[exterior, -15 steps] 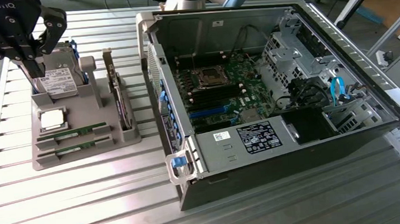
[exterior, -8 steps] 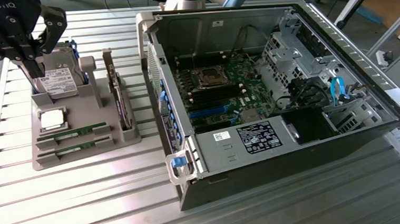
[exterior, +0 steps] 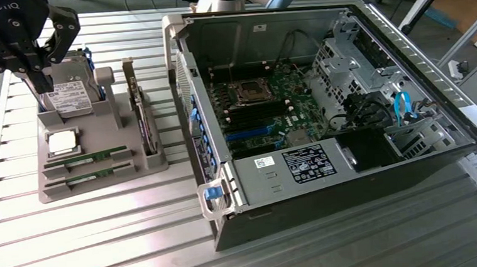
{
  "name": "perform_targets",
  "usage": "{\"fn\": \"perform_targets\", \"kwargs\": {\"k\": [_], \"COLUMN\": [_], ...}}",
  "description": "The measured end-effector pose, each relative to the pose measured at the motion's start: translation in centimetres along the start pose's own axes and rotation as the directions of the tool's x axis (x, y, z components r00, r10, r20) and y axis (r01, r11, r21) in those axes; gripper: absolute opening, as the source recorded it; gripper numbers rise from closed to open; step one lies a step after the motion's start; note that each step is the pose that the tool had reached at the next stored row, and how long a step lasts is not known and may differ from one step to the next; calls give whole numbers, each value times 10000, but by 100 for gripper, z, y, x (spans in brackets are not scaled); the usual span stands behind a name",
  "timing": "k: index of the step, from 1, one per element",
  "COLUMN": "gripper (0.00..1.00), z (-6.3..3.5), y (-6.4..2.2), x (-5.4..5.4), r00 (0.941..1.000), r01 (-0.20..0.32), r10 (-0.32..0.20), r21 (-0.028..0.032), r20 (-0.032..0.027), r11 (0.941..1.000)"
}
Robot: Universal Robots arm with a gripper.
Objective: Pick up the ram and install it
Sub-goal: 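Pick up the ram and move it above insertion slot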
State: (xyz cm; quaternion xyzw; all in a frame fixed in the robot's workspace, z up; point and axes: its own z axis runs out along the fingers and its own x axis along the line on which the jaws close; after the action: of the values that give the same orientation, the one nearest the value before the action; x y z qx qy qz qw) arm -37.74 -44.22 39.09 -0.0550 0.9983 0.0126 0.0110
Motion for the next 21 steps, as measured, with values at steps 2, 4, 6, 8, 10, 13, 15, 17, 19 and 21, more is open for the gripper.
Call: {"fn": "perform_targets", "kwargs": {"k": [2,4,6,8,10,13,15,17,19,21], "gripper": [10,10,10,10,10,10,10,10,10,10], "z": [0,0,0,0,1,0,0,1,1,1], "y": [0,0,0,0,0,0,0,0,0,0], "x": [0,0,0,0,0,0,0,0,0,0], "r00": [9999,9995,9986,9979,9964,9946,9932,9918,9904,9890], "r01": [116,322,523,646,845,1035,1161,1281,1381,1477], "r10": [-116,-322,-523,-646,-845,-1034,-1160,-1280,-1381,-1476], "r21": [7,22,39,52,79,100,114,128,142,158], "r20": [-4,-11,-19,-25,-35,-45,-51,-58,-64,-71], "r11": [9999,9995,9986,9979,9964,9946,9932,9917,9903,9889]}}
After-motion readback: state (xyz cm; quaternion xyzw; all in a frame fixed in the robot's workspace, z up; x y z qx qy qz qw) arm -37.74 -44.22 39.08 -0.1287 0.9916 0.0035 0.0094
